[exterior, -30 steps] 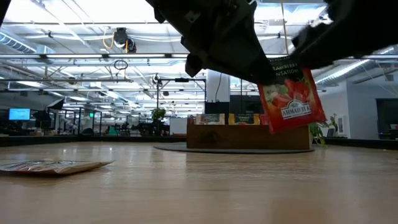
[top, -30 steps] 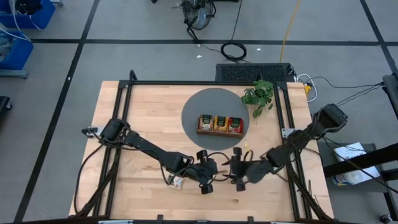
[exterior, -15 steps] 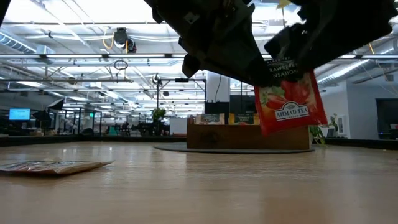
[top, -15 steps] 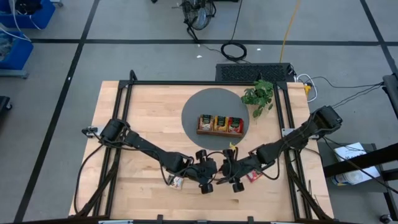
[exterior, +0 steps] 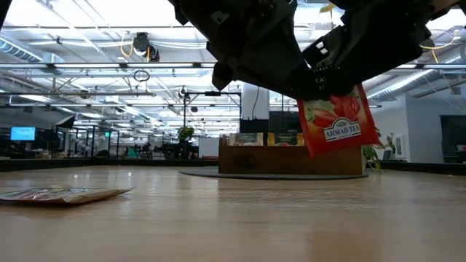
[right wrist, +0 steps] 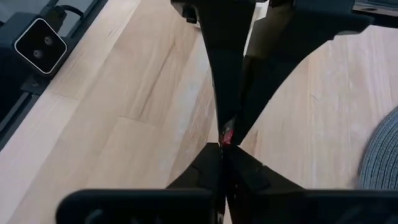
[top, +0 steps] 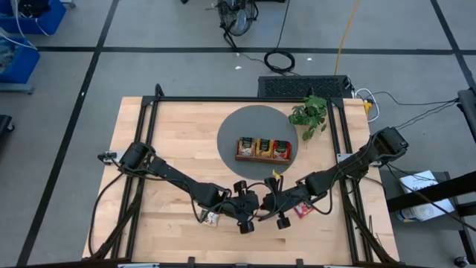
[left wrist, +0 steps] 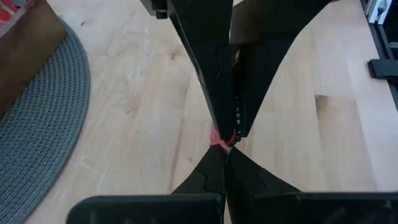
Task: Pick & Place Tea
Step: Put the red tea bag into the right section of the wooden organizer
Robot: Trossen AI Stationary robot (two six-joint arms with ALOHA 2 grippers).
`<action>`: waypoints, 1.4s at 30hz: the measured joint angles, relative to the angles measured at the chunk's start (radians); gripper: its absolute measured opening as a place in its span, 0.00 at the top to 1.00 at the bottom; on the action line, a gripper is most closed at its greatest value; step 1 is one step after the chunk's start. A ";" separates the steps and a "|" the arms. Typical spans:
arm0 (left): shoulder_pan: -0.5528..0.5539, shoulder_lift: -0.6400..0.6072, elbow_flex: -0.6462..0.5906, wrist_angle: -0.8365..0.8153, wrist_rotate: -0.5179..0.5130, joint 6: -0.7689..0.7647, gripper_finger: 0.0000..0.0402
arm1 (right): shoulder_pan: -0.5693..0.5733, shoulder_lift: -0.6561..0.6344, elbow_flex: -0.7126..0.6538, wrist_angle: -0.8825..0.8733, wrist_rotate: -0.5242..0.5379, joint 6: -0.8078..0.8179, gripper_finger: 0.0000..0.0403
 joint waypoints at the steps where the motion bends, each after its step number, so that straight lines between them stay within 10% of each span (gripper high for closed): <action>1: 0.000 0.000 0.000 0.000 0.000 0.000 1.00 | 0.000 0.000 0.000 -0.001 0.000 0.004 0.99; 18: -0.090 -0.061 0.000 -0.127 -0.048 -0.051 0.71 | -0.059 -0.191 -0.063 -0.131 0.034 -0.053 1.00; 31: -0.274 -0.059 -0.073 -0.074 -0.326 -0.061 0.68 | -0.438 -0.617 -0.345 -0.106 0.072 -0.228 1.00; 42: -0.261 -0.059 -0.081 -0.078 -0.333 -0.076 0.68 | -0.677 -0.622 -0.559 0.128 -0.121 -0.241 1.00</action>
